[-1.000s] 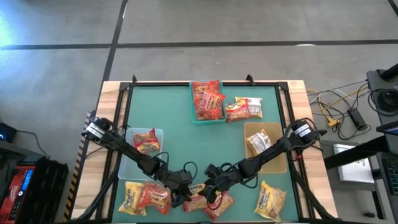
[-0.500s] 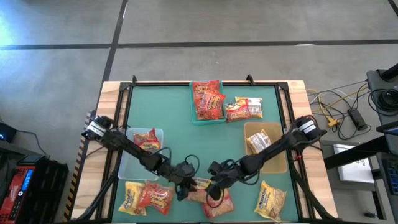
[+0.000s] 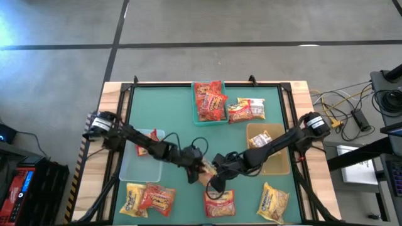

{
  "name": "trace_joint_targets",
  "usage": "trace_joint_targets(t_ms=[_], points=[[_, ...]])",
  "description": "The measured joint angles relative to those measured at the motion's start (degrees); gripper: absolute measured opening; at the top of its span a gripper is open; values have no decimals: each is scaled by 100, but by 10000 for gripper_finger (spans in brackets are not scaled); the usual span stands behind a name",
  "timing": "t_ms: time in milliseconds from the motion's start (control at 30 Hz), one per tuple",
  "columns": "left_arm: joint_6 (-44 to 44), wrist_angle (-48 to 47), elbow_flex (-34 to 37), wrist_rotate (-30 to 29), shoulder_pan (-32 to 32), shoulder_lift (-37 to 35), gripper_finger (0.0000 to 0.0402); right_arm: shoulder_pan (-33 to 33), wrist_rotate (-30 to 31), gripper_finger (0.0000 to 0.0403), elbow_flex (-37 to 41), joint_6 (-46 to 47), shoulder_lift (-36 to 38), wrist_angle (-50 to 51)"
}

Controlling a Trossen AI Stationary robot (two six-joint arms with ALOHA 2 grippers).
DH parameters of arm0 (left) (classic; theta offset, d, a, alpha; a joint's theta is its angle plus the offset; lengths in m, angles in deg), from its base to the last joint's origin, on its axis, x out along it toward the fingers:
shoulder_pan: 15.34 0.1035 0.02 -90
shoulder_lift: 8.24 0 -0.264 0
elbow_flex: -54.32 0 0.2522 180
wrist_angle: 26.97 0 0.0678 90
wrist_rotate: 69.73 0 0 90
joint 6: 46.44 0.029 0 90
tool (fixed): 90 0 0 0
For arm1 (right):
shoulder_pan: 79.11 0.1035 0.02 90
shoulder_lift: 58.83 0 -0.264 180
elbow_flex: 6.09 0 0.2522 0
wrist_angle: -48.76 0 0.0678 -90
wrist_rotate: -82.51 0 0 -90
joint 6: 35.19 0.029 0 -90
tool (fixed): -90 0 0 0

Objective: Sort Maruchan noodles
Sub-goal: Put the red noodle pack into the white transparent bin

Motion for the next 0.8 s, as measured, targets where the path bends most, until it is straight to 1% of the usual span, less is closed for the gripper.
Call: trace_joint_targets(t_ms=[233, 333, 433, 533, 600, 667, 733, 800], points=[[573, -19, -51, -3, 698, -3, 137, -227, 8, 302, 0, -280, 195, 371], [750, -154, -213, -30, 955, -8, 137, -316, 11, 302, 0, -379, 206, 569], [815, -483, -494, 33, 1063, -80, 137, -379, 19, 302, 0, -400, 209, 846], [944, -950, -813, 307, 955, -191, 137, -388, 307, 302, 0, -463, 209, 1071], [994, -1378, -926, 352, 773, -205, 137, -384, 466, 302, 0, -560, 209, 1193], [1046, -1655, -999, 349, 547, -208, 137, -384, 473, 302, 0, -718, 213, 1252], [1122, -1728, -1014, 246, 320, -255, 137, -384, 551, 302, 0, -842, 220, 1282], [1179, -1763, -988, -36, 129, -267, 137, -384, 711, 302, 0, -941, 220, 1298]])
